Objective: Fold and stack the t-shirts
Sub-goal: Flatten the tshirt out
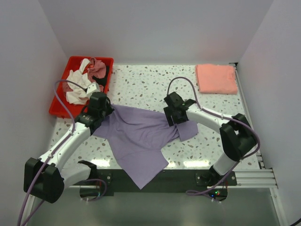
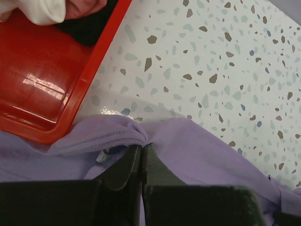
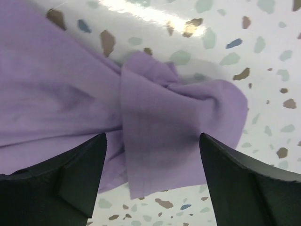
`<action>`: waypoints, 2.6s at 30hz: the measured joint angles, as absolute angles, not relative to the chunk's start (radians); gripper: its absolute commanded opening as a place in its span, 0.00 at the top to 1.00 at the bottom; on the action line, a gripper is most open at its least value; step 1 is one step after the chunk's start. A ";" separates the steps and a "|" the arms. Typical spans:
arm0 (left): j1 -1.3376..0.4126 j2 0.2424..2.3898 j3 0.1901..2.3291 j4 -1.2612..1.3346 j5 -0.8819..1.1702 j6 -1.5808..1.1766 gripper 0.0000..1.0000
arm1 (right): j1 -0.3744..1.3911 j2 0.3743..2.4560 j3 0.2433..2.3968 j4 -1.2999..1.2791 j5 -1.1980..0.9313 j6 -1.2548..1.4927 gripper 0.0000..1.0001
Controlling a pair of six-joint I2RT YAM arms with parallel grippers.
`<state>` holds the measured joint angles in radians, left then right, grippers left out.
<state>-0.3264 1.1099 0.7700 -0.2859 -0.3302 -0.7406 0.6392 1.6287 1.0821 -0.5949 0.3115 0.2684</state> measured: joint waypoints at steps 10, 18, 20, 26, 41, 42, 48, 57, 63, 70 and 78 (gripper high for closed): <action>-0.313 1.102 0.759 -0.288 -0.372 -0.740 1.00 | 0.620 1.721 1.122 -0.644 0.542 0.339 0.89; -0.283 1.068 0.754 -0.305 -0.385 -0.738 1.00 | 0.433 1.599 1.072 -0.675 0.590 0.386 1.00; -0.278 1.055 0.765 -0.314 -0.393 -0.736 1.00 | 0.371 1.488 1.064 -0.695 0.591 0.388 1.00; -0.269 1.034 0.925 -0.383 -0.432 -0.707 1.00 | 0.246 1.155 1.119 -0.726 0.593 0.368 1.00; -0.268 0.672 1.337 -0.336 -0.484 -0.627 1.00 | 0.205 0.732 1.539 -0.831 0.576 0.304 1.00; -0.268 0.668 1.351 -0.333 -0.479 -0.624 1.00 | 0.205 0.719 1.559 -0.834 0.571 0.302 0.99; -0.268 0.701 1.368 -0.323 -0.444 -0.607 1.00 | 0.207 0.695 1.584 -0.863 0.570 0.293 0.98; -0.266 1.132 1.357 -0.206 -0.434 -0.573 0.88 | 0.203 0.928 1.308 -0.793 0.648 0.300 0.93; -0.263 1.732 1.522 -0.241 -0.416 -0.529 0.00 | 0.075 1.362 1.162 -0.704 0.575 0.319 0.14; -0.266 1.994 1.660 -0.419 -0.342 -0.529 0.00 | -0.004 1.521 1.195 -0.700 0.509 0.321 0.01; -0.304 1.584 1.345 -0.345 -0.263 -0.566 0.00 | 0.001 1.246 1.095 -0.634 0.382 0.351 0.01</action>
<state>-0.3038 1.5837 1.3449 -0.3454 -0.2626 -0.5663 0.0010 1.2457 1.0946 -0.6342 0.3820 0.3508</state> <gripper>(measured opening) 0.997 0.987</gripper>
